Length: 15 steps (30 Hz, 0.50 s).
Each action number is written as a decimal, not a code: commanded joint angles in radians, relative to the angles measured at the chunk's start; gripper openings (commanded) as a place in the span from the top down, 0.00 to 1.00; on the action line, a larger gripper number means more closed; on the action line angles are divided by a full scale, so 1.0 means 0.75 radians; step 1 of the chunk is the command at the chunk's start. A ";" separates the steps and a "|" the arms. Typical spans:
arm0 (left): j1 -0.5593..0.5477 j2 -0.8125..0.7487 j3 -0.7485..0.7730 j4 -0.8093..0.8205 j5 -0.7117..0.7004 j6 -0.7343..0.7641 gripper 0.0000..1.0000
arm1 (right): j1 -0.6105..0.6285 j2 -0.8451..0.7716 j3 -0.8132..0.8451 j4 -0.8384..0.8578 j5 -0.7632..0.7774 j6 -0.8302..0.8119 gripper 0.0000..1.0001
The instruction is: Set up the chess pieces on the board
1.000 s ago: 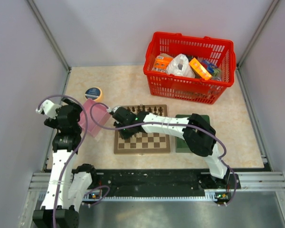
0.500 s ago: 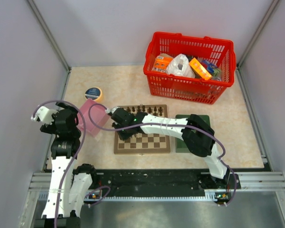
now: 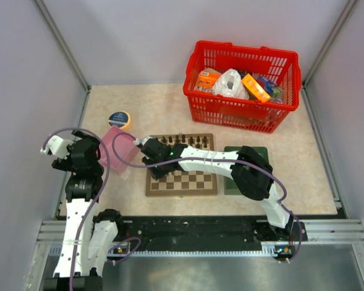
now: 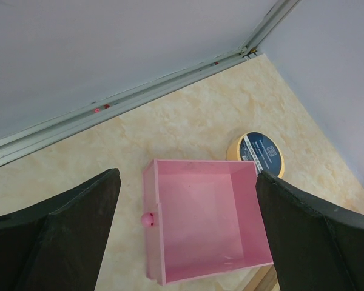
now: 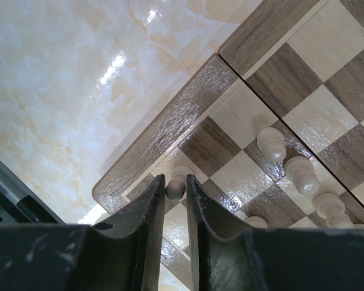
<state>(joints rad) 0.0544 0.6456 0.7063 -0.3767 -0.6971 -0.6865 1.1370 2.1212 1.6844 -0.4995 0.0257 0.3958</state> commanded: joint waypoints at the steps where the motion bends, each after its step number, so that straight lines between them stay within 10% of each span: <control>1: 0.009 -0.004 -0.007 0.020 -0.007 0.001 0.01 | 0.026 0.000 0.043 0.009 0.027 -0.010 0.77; 15: 0.011 -0.004 -0.013 0.024 0.001 0.003 0.01 | 0.026 -0.018 0.037 0.030 -0.030 -0.012 0.76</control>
<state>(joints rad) 0.0574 0.6456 0.7029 -0.3767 -0.6968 -0.6861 1.1370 2.1216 1.6844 -0.5022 0.0124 0.3927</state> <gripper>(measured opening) 0.987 0.249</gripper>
